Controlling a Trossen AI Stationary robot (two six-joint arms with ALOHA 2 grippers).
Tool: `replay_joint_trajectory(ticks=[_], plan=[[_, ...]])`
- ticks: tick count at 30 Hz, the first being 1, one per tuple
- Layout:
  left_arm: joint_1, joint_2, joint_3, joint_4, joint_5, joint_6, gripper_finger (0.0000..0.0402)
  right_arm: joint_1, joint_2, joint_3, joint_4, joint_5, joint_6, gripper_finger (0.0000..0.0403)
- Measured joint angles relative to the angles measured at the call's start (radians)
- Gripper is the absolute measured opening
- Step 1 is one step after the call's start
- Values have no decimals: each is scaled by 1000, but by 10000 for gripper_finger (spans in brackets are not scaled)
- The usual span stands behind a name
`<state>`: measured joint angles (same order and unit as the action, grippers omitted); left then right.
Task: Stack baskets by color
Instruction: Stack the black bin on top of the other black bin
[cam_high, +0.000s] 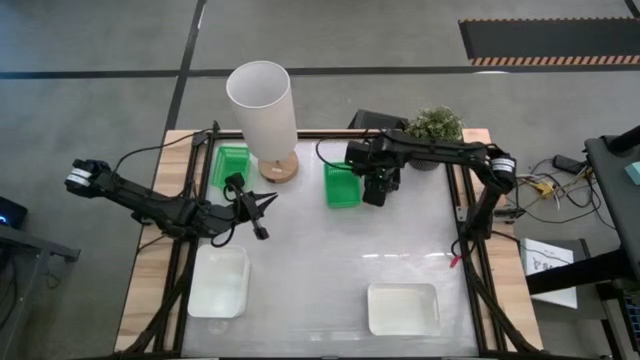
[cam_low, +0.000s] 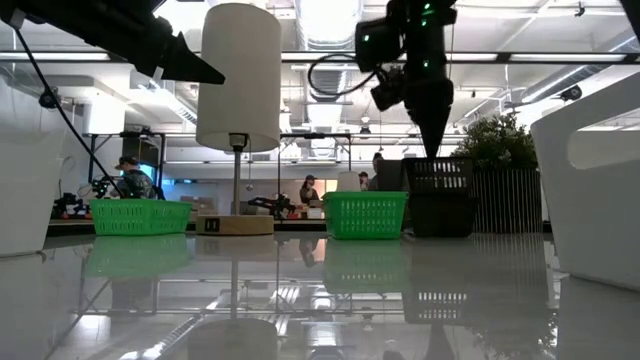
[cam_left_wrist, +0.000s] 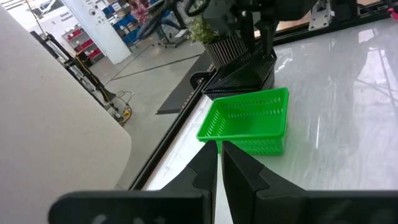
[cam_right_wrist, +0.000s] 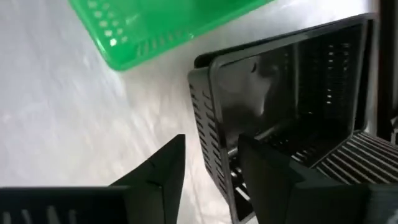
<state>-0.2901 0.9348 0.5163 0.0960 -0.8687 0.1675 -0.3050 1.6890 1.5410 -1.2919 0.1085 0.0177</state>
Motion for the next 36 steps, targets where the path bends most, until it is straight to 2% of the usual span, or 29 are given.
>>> replay_joint_trajectory(ticks=[6, 13, 19, 22, 26, 32, 36], plan=[[0, 0, 0, 0, 0, -1, 6, 30, -54, -113, 155, 93, 30, 117], [0, 0, 0, 0, 0, -3, 6, 37, -61, -291, 368, 103, 81, 68], [0, 0, 0, 0, 0, -5, 6, 39, -65, -323, 393, 103, 88, 48], [0, 0, 0, 0, 0, -5, 6, 39, -75, -323, 393, 143, 73, 54], [0, 0, 0, 0, 0, -5, 6, 39, -86, -323, 392, 227, 18, 83], [0, 0, 0, 1, 0, -5, 6, 34, -113, -295, 379, 234, -7, 132], [0, 0, 0, 0, 0, -6, 6, 35, -135, -270, 362, 232, -10, 148]])
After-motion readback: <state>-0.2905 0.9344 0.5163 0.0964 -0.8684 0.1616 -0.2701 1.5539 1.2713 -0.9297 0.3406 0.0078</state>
